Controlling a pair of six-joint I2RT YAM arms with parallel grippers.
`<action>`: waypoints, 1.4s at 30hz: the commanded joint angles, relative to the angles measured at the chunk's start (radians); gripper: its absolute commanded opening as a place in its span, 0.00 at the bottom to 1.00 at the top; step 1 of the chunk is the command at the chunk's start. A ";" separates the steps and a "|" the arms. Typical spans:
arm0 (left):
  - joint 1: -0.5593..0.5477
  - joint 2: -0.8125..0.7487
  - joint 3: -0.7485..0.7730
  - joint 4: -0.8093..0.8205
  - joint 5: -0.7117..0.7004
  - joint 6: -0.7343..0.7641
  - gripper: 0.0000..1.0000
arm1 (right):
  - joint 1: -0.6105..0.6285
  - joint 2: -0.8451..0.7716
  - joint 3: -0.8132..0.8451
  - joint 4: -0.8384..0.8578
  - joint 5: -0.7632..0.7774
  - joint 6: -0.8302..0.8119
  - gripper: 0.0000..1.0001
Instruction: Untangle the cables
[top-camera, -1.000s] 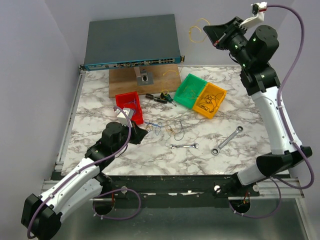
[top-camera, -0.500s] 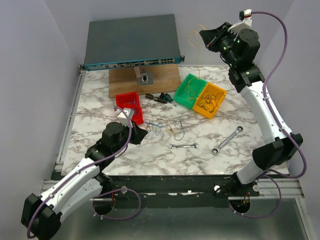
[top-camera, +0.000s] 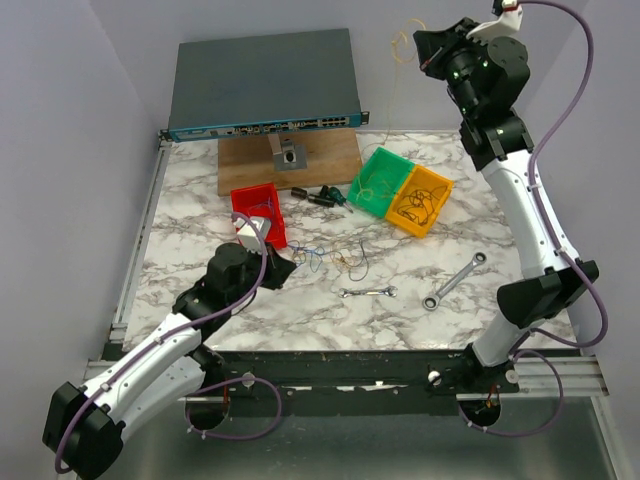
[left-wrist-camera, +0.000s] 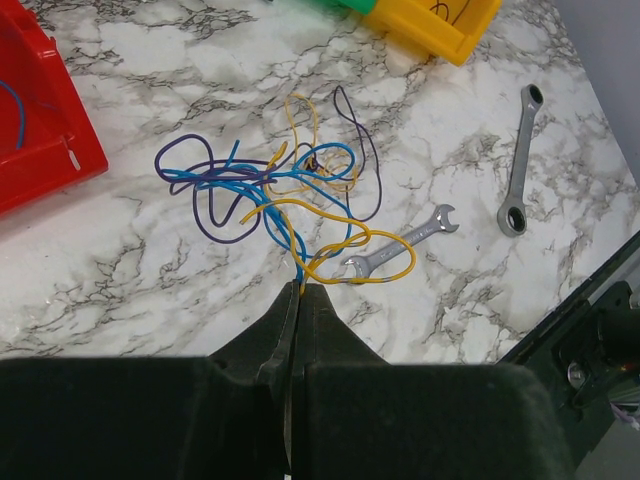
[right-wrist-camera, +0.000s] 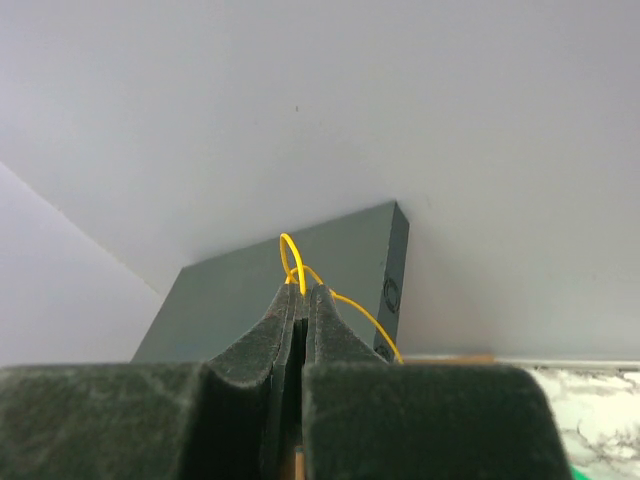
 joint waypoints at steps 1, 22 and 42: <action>-0.004 0.002 0.034 0.013 0.005 0.017 0.00 | -0.001 0.048 0.132 -0.044 0.042 -0.044 0.01; -0.007 0.010 0.038 0.009 0.007 0.017 0.00 | -0.001 -0.045 -0.271 0.070 0.088 0.001 0.01; -0.006 0.004 0.016 0.023 0.013 0.010 0.00 | -0.001 0.002 -0.636 0.139 0.023 0.180 0.01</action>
